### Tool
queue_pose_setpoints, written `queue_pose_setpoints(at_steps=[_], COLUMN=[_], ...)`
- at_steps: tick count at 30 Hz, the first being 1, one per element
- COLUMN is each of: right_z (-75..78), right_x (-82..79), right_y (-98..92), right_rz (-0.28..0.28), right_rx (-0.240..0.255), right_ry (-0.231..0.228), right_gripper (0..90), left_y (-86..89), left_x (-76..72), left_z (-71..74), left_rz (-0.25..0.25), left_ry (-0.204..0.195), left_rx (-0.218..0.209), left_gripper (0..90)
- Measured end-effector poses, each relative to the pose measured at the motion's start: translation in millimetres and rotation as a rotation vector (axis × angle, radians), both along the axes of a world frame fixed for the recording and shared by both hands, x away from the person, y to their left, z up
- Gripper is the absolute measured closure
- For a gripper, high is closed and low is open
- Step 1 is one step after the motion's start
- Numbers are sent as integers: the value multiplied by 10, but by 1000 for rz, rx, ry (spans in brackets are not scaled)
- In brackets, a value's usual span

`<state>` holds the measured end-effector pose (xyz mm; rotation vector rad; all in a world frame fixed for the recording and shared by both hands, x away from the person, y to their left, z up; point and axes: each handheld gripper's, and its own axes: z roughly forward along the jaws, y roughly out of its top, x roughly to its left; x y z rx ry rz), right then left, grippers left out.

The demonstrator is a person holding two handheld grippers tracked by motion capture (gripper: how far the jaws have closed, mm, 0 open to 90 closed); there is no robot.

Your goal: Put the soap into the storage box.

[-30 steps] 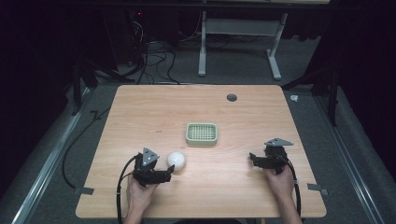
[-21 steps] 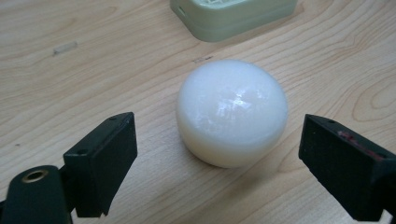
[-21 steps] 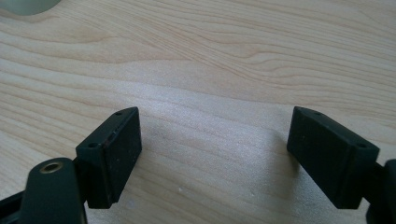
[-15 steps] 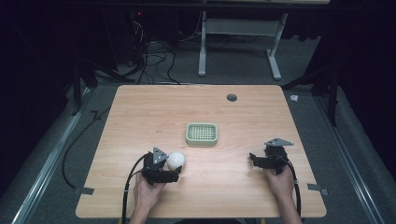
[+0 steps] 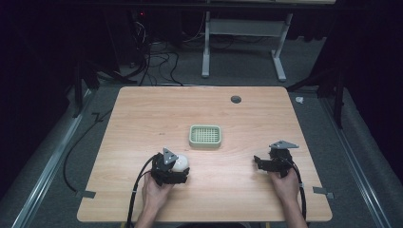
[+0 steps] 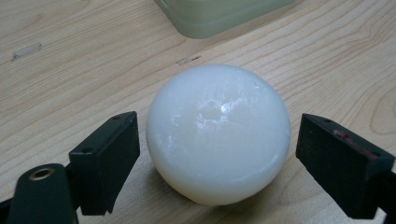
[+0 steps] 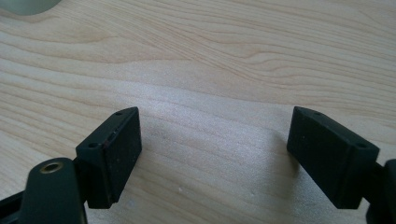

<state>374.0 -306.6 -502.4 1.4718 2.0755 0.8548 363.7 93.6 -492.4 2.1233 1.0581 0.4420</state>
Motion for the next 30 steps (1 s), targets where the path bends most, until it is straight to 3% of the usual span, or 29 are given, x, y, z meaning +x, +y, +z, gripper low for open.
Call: queue_pose_setpoints(at_steps=[8, 11, 30], right_z=[0, 0, 2], right_x=[-1, -1, -2], right_y=[-1, -1, -3], right_rz=[0, 1, 1], right_rx=[0, 0, 2], right_ry=[0, 0, 2], right_gripper=[186, 186, 186], left_y=[-25, -52, -57], left_x=[35, 30, 23], left_z=[-33, -53, -53], left_rz=[5, 0, -16], left_ry=[-1, -10, -22], left_rx=[7, 47, 55], left_gripper=[220, 238, 246])
